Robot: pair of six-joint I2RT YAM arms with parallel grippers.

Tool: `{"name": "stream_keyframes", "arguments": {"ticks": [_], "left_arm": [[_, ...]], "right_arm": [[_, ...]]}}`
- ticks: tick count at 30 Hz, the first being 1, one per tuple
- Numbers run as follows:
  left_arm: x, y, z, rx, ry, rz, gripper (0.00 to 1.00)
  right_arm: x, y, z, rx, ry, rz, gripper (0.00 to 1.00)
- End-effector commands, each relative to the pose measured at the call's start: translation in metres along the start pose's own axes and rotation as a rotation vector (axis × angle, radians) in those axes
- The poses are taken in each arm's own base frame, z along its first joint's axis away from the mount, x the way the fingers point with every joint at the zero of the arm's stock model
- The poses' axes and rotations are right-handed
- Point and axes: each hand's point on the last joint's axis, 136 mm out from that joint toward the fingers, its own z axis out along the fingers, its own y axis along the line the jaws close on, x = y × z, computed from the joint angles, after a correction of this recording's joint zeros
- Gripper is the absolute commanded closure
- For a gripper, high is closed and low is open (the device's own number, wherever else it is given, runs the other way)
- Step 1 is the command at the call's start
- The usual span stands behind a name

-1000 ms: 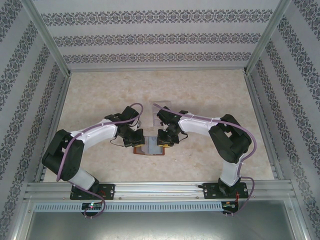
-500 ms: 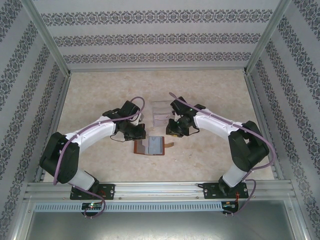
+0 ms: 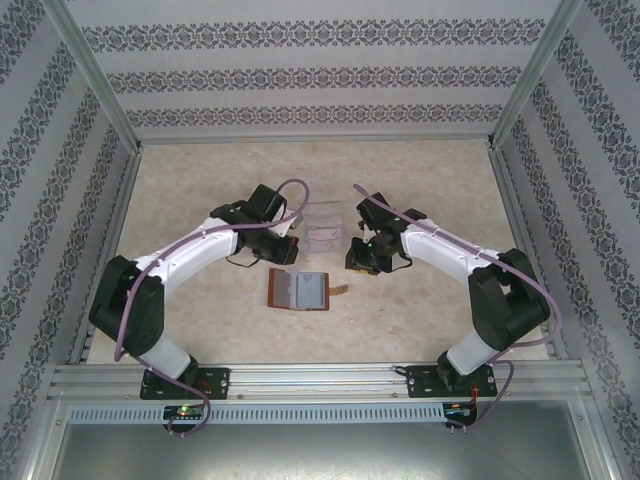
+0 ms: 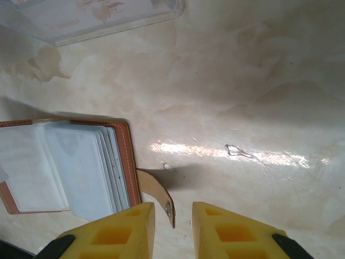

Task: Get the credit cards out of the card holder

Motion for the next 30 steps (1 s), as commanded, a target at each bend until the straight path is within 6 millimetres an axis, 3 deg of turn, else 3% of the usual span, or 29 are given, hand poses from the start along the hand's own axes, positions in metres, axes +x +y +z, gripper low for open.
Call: {"name": "stream_keyframes", "arguments": {"ticks": [1, 9, 17, 30], "left_arm": [[-0.008, -0.005, 0.0, 0.006, 0.021, 0.124, 1.0], [-0.036, -0.027, -0.005, 0.077, -0.002, 0.365, 1.0], [-0.05, -0.022, -0.011, 0.018, 0.041, 0.6, 1.0], [-0.068, -0.024, -0.003, 0.045, 0.105, 0.857, 1.0]], "right_arm": [[0.002, -0.01, -0.009, 0.024, -0.014, -0.007, 0.73], [0.002, -0.02, -0.019, 0.03, -0.036, 0.006, 0.73], [0.003, -0.024, -0.023, 0.03, -0.044, 0.007, 0.73], [0.003, -0.028, -0.027, 0.029, -0.05, 0.02, 0.73]]}}
